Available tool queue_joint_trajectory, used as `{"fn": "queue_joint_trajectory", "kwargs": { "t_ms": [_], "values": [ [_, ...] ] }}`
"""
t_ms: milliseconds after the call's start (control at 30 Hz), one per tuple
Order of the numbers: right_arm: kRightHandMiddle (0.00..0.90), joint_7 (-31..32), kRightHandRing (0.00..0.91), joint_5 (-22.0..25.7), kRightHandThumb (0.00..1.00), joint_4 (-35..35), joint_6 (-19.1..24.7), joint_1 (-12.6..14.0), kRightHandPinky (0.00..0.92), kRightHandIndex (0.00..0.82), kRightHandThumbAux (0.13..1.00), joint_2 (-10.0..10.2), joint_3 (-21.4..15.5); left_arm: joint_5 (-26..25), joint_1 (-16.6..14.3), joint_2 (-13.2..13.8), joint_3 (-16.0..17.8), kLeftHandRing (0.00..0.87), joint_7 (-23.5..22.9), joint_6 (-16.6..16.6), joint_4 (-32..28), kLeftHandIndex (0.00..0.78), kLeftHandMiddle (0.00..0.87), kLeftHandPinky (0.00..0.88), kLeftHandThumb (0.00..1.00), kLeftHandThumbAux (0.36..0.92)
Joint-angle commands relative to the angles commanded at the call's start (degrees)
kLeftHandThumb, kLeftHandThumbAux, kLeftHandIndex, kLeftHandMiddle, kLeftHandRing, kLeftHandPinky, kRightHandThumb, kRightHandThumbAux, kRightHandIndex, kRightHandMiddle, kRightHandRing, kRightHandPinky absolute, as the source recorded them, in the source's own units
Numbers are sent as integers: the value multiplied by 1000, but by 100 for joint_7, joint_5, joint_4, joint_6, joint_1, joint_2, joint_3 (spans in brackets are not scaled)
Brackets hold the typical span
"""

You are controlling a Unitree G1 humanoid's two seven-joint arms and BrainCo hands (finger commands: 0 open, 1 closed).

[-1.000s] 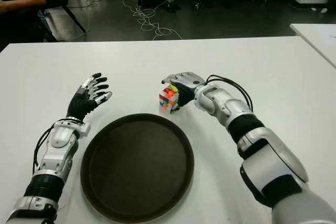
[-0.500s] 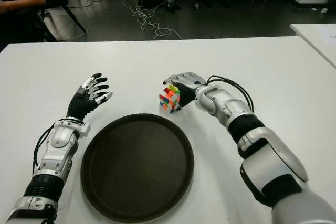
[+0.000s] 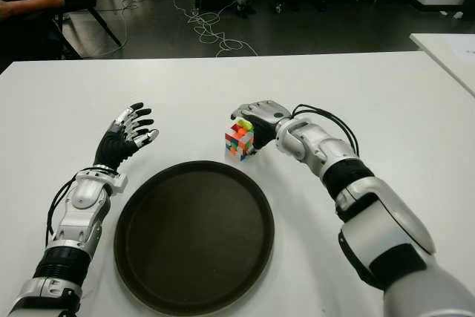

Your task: Pick up the Rubik's Cube and put it in the plate

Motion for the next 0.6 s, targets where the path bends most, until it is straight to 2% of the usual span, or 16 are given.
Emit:
{"fn": "queue_joint_trajectory", "kwargs": {
  "t_ms": [267,600],
  "values": [
    [188,14,198,-16,0,134,5,-22,180,181,717,61,23,-15,35,-23,5,186,15,67,-88,102,179,189,124,756],
    [218,-202,231,-54,0,468,-113,-46,218,219,743,163,136,-29,46,-34,15,184,12,-5,-82,95,179,184,120,760]
  ]
}}
